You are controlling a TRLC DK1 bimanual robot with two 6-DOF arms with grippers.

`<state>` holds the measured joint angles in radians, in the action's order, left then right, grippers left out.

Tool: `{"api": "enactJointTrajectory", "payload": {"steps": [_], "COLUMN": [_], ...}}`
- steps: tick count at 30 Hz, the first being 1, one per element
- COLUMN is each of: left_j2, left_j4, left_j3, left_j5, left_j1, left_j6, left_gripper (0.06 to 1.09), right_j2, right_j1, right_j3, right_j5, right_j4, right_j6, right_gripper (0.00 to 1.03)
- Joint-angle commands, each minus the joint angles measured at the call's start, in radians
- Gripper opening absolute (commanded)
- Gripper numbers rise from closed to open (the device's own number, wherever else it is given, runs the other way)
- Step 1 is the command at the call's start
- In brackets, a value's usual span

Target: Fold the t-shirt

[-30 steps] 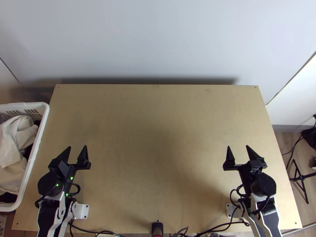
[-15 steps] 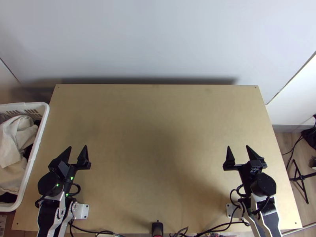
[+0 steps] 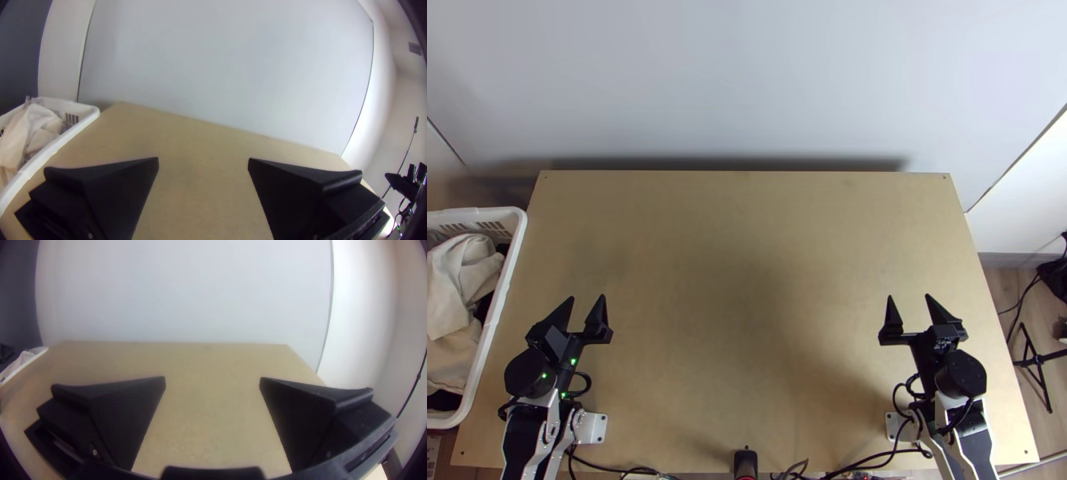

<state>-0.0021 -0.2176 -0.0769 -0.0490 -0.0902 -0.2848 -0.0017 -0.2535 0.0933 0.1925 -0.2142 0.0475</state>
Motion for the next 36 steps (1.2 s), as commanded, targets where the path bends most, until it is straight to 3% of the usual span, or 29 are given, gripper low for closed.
{"api": "enactJointTrajectory", "payload": {"steps": [1, 5, 9, 14, 23, 32, 36], "left_j2": [-0.001, 0.002, 0.007, 0.001, 0.002, 0.001, 0.002], "left_j4": [0.020, 0.084, 0.001, 0.006, 0.003, 0.011, 0.040], "left_j3": [0.000, 0.002, 0.002, 0.000, 0.000, -0.001, -0.015], "left_j5": [-0.002, -0.012, -0.012, -0.011, 0.037, 0.051, 0.057], "left_j1": [0.014, 0.003, 0.078, 0.136, 0.116, 0.113, 0.112], "left_j6": [0.038, 0.130, 0.203, 0.203, 0.197, 0.167, 0.171], "left_gripper": [1.04, 1.04, 1.04, 1.04, 1.03, 1.03, 1.03], "right_j2": [-0.001, 0.000, -0.003, 0.002, -0.001, -0.001, -0.001], "right_j1": [-0.018, -0.053, -0.081, -0.016, -0.136, -0.138, -0.145], "right_j3": [0.002, 0.002, 0.005, 0.000, 0.002, 0.003, 0.069], "right_j5": [-0.001, -0.001, 0.001, 0.001, 0.001, 0.001, -0.001], "right_j4": [-0.002, -0.004, 0.021, -0.004, 0.003, 0.006, 0.078], "right_j6": [0.022, 0.022, 0.029, 0.029, 0.029, 0.028, 0.014], "right_gripper": [0.99, 0.98, 0.98, 0.98, 0.98, 0.98, 0.99]}}
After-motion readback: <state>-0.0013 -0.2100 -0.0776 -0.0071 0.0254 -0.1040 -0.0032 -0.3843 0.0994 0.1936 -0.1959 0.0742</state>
